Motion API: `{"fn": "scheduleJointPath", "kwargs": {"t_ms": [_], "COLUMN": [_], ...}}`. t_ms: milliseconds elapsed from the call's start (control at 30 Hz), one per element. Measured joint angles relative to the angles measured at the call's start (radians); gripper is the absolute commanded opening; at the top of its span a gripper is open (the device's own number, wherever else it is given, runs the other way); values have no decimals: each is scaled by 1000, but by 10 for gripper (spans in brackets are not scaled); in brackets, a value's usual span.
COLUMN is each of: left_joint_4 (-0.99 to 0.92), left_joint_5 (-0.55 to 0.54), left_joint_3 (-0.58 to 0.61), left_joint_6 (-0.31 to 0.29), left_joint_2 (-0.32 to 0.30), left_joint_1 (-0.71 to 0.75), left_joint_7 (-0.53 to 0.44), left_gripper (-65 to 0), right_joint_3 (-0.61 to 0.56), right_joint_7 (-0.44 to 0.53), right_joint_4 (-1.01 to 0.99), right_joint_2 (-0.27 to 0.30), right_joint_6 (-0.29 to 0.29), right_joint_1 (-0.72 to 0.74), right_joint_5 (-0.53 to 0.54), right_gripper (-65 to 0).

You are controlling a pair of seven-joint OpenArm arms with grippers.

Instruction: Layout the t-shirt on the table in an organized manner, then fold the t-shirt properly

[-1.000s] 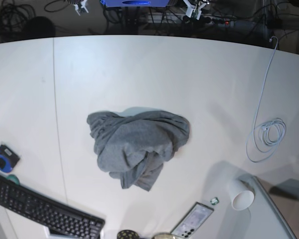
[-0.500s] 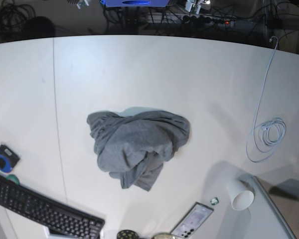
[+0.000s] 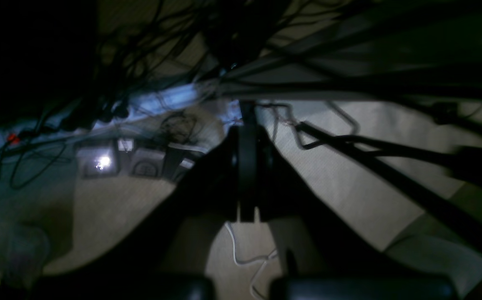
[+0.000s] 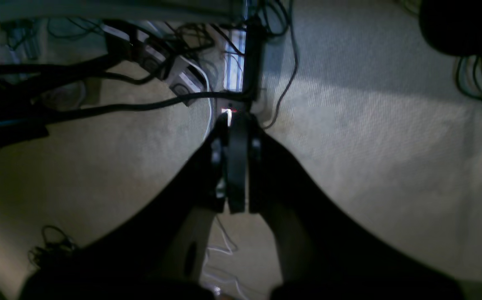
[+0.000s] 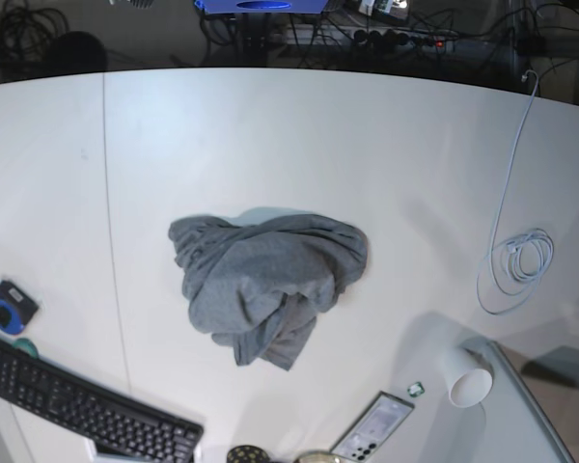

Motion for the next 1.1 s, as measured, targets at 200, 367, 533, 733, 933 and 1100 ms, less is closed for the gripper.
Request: {"fn": "scheduleJointPath", "kwargs": {"t_ms": [200,367,533,733,933,1100], "left_joint_4": [117,309,332,-61,-334,-216], "left_joint_5": [-3,-4,-4,-11,-4,-11], "left_joint_3": [-6,-5,-7,-6,-2,-5], "left_joint_6": [3,0,3,3,4,3], "left_joint_2": [-31,-78,-98,-37,0,-11], "left_joint_1": [72,188,202,-10,-171,-108], "left_joint_7": [6,-2,11,4,2,-10], "left_gripper": [-650,-650,-650,-650,-650,-650], "right_joint_3": [1,7,101,103,103,109], "right_joint_7": [-9,-8,-125,-122,-138,-131], "right_joint_4": [200,312,366,68,-219,-143], "right_joint_2": [33,30,32,14,-19,-14], "right_joint_6": [0,2,2,3,3,6], "right_joint_1": [-101,-172,-208,1,142,106], "right_joint_5": [0,0,-1,3,0,-2], "right_gripper": [-648,-648,-648,-648,-648,-650]}}
